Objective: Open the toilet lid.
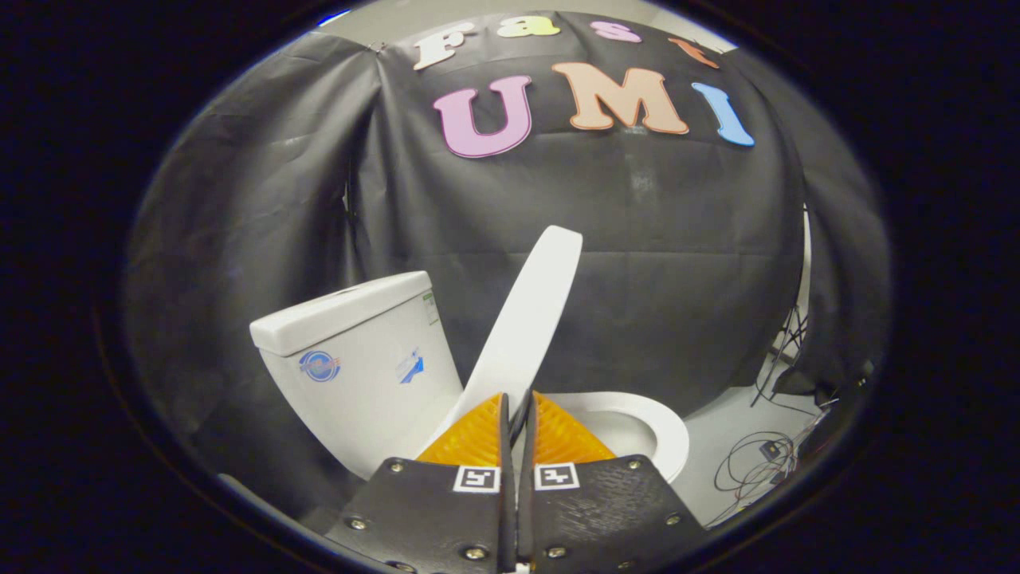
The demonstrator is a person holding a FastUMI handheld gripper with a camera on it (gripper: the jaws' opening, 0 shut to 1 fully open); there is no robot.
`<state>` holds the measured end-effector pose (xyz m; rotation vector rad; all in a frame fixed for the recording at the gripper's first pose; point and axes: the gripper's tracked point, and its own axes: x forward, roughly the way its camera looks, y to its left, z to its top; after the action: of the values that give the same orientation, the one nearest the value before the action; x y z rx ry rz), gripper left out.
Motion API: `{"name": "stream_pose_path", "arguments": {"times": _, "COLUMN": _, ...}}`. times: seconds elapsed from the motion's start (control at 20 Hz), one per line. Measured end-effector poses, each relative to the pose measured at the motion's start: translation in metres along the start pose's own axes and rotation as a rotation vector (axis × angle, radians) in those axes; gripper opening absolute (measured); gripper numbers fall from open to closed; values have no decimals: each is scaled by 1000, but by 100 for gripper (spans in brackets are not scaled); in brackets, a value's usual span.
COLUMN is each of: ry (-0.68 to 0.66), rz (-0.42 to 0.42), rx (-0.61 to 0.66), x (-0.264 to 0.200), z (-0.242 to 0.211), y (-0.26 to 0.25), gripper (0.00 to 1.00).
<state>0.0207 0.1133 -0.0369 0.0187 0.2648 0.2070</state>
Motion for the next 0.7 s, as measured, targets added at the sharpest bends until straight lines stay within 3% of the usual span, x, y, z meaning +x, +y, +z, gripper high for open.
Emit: {"name": "stream_pose_path", "arguments": {"times": 0.7, "ry": -22, "rz": 13, "rx": -67, "x": 6, "z": 7, "y": 23, "gripper": 2}}
